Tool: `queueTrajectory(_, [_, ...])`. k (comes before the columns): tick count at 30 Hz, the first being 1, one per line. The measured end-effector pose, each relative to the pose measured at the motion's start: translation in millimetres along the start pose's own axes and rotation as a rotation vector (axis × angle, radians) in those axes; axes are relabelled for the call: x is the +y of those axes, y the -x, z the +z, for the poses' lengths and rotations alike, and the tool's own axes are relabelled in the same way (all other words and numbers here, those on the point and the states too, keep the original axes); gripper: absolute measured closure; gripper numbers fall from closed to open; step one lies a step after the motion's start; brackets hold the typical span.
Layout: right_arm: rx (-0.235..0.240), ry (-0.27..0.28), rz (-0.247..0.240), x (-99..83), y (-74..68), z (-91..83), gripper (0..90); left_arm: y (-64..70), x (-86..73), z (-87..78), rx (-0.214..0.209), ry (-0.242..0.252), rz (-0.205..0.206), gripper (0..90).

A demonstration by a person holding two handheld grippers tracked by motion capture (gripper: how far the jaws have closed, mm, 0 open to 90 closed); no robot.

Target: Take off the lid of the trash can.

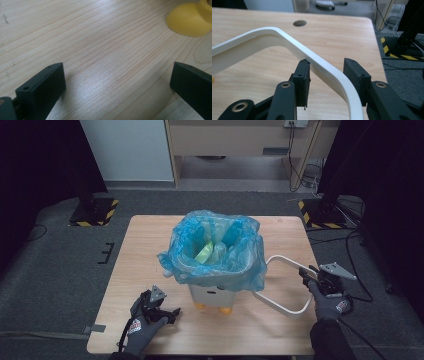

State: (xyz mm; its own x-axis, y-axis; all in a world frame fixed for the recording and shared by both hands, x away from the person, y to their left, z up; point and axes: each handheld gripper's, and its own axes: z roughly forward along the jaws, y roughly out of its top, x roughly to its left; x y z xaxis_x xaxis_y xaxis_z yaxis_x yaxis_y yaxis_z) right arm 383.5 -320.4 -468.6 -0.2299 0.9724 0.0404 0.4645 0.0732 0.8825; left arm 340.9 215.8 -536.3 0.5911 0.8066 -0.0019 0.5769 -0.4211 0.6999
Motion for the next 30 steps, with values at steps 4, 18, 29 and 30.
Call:
queueTrajectory(4, [-0.006,-0.043,-0.021,-7.2,-1.5,6.2,57.8,0.1,0.1,0.1,0.000,0.000,-0.001,0.0])
queueTrajectory(18, [0.004,-0.138,-0.036,-21.2,4.1,16.5,57.3,0.2,0.0,0.0,0.001,0.000,-0.001,0.0])
queueTrajectory(29, [0.043,-0.215,-0.056,-25.2,-0.9,25.6,56.9,0.2,0.0,0.0,0.001,0.000,-0.001,0.0])
queueTrajectory(30, [0.046,-0.218,-0.057,-26.2,-0.1,25.8,56.9,0.2,0.0,0.0,0.001,0.000,-0.001,0.0])
